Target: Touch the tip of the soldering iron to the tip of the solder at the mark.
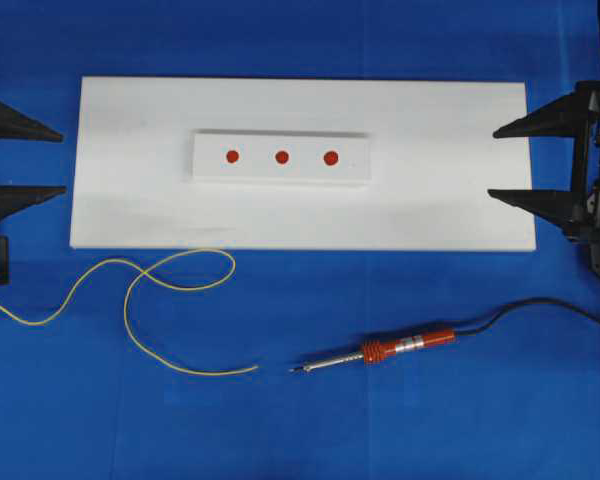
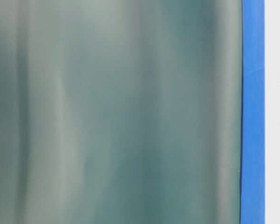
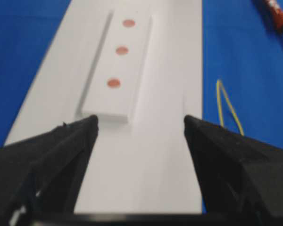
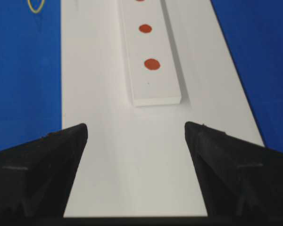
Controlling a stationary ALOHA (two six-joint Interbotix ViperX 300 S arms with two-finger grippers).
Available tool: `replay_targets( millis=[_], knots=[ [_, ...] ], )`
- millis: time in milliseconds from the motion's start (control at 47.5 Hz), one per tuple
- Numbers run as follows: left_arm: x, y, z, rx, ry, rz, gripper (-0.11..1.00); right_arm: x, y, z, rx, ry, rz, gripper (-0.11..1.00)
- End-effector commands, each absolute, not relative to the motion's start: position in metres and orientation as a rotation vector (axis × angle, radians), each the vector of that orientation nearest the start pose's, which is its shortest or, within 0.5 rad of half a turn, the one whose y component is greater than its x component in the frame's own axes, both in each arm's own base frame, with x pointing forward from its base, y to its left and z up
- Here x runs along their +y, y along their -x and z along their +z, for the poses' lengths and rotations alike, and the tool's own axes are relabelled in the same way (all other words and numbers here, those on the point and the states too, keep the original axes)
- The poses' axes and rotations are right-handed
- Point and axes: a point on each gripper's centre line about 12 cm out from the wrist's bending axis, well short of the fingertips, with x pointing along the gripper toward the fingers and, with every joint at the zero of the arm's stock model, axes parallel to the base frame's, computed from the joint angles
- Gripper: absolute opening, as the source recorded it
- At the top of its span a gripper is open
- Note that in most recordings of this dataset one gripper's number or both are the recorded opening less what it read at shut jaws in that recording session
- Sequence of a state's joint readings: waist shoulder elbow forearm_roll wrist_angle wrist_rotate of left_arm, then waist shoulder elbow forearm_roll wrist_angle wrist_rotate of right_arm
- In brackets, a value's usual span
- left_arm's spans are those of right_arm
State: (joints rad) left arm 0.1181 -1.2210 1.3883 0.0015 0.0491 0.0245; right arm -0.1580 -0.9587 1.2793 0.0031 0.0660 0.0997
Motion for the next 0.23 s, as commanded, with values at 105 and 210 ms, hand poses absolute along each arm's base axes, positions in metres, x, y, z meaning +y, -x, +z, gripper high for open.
replay_targets(
  millis=[105, 210],
  knots=[
    [0.014, -0.151, 0.212, 0.185, -0.004, 0.091, 0.68, -0.028, -0.185, 0.194, 0.349, -0.167, -0.172, 0.75],
    [0.010, -0.151, 0.210, 0.186, -0.004, 0.068, 0.68, -0.025, -0.187, 0.186, 0.355, -0.176, -0.161, 0.75]
  ],
)
